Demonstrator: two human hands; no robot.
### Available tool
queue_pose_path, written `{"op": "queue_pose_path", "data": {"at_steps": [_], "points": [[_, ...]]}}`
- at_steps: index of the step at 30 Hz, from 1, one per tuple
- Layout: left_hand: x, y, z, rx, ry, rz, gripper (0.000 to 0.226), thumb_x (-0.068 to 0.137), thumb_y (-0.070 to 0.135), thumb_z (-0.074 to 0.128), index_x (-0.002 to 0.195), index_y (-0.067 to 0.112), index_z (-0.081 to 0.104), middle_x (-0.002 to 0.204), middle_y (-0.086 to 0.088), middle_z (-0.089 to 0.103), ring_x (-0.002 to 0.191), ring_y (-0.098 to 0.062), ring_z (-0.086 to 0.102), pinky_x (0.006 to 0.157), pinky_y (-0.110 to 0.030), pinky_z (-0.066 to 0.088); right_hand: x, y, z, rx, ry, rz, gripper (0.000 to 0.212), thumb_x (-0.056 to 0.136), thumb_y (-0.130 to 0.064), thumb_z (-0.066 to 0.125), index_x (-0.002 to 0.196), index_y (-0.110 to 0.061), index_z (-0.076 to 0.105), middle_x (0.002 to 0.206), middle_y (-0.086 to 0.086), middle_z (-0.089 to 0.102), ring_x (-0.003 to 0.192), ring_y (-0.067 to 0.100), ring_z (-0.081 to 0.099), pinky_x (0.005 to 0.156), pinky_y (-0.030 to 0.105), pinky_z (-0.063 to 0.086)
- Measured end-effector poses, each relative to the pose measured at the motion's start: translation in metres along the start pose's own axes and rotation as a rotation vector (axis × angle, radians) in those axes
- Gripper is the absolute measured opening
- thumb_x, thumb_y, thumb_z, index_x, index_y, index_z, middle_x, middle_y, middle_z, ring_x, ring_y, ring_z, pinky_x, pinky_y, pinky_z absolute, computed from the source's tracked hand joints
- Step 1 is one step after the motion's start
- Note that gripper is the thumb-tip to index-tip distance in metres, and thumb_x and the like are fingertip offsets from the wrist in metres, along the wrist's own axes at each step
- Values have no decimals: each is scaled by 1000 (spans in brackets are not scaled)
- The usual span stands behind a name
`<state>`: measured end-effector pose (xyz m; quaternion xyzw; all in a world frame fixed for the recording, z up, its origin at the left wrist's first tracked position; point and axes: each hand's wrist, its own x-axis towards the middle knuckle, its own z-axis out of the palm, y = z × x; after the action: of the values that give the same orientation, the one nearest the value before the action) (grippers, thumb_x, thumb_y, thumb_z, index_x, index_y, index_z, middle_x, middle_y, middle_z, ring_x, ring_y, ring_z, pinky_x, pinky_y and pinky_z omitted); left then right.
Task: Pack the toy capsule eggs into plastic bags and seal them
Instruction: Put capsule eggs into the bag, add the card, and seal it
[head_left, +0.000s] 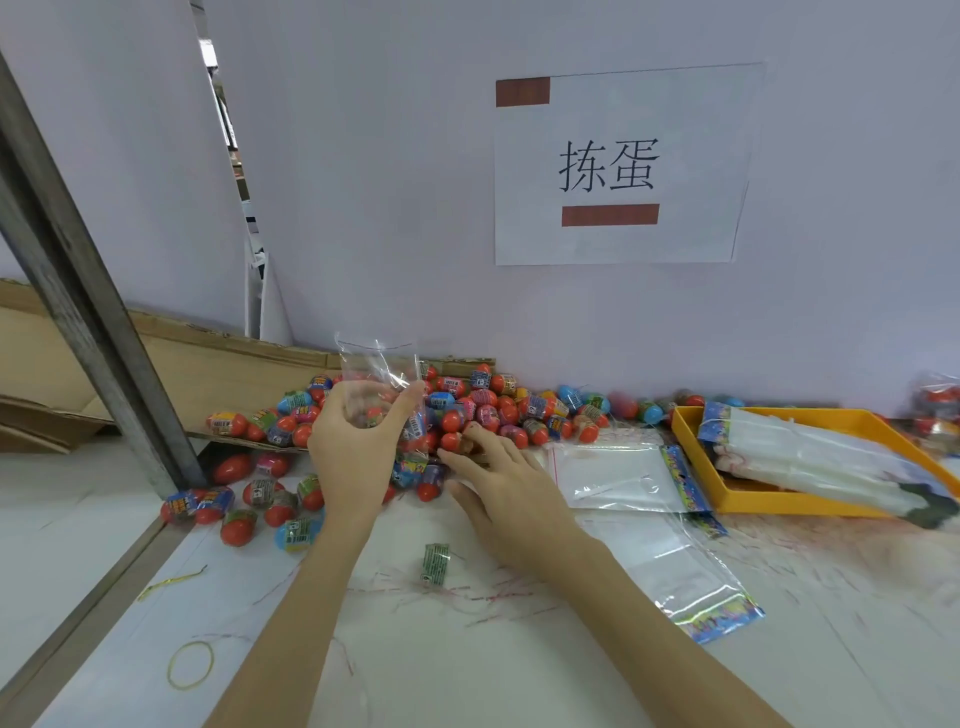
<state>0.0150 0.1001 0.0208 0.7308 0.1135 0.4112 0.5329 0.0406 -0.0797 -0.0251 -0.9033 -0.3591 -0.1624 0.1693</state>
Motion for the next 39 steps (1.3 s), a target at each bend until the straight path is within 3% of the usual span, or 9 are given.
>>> {"op": "queue_pose_path", "data": {"at_steps": [5,9,12,15,19,25,30,35,39], "points": [[0,0,-1,-55,-135,-35,41,76,51,89,104,28,70,92,10,76,91,-15,73,89,-51,61,0,2,-7,222,185,86,31,107,-31,53,136,-22,59,121,0,53,108,17,51,92,33,50],[-5,1,2,-77,-306,-9,42,76,43,90,108,25,71,88,5,78,86,-15,75,77,-45,65,2,9,-20,453,408,172,7,102,-24,65,108,-22,63,101,-8,57,88,8,55,76,23,47],[-10,1,7,-8,-391,87,39,77,44,90,107,29,69,85,10,78,76,-12,74,71,-36,64,1,12,-27,561,532,250,15,98,-26,71,109,-30,60,99,-13,60,93,9,58,79,19,46],[-16,3,9,98,-452,220,37,80,51,86,106,34,67,82,17,77,65,-9,70,64,-22,56,-2,11,-34,613,654,289,31,99,-25,70,129,-29,63,108,-16,64,105,8,60,91,19,46],[-23,8,13,248,-499,356,50,78,61,81,110,26,68,83,19,75,70,-9,70,72,-37,59,-3,7,-46,645,792,186,29,96,-13,73,123,-22,66,109,-7,68,100,15,68,87,30,56],[-29,9,17,354,-493,414,57,78,64,76,119,25,69,86,9,74,77,-15,68,75,-39,58,-2,-1,-43,529,704,49,27,94,-9,73,121,-13,70,118,-1,63,105,15,65,90,26,54],[-27,11,15,373,-482,395,72,78,76,58,127,24,68,93,7,74,81,-21,64,78,-45,56,-3,0,-42,504,662,19,30,95,-7,73,124,-14,68,112,-5,63,92,2,62,81,10,47],[-27,10,13,351,-447,482,46,88,57,66,119,23,71,79,17,65,67,-15,64,66,-43,59,-3,0,-40,529,598,-36,29,96,-1,69,121,-16,71,114,-8,63,97,8,64,81,14,50],[-28,11,12,396,-454,516,50,90,60,62,119,21,72,88,7,74,74,-19,64,72,-42,57,-2,0,-39,580,549,3,26,97,-1,67,114,-20,72,108,-13,67,94,6,65,78,13,49]]}}
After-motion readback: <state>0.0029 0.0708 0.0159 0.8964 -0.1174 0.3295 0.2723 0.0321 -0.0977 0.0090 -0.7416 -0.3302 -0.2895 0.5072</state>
